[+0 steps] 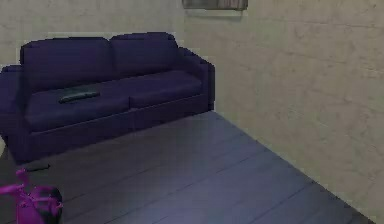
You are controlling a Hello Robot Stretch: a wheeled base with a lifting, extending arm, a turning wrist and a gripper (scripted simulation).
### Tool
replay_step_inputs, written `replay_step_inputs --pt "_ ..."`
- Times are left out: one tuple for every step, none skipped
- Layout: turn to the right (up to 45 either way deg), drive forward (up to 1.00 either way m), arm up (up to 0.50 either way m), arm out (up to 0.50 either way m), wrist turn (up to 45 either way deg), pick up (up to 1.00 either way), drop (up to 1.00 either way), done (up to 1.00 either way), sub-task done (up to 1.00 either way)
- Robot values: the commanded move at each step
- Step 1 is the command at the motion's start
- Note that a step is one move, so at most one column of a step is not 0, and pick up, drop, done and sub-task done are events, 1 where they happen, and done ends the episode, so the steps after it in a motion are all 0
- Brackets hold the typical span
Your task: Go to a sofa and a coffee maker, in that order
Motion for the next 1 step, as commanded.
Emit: replay_step_inputs --pt "-24.0 0.0 0.0 0.0 0.0 0.0 0.0 0.0 0.0"
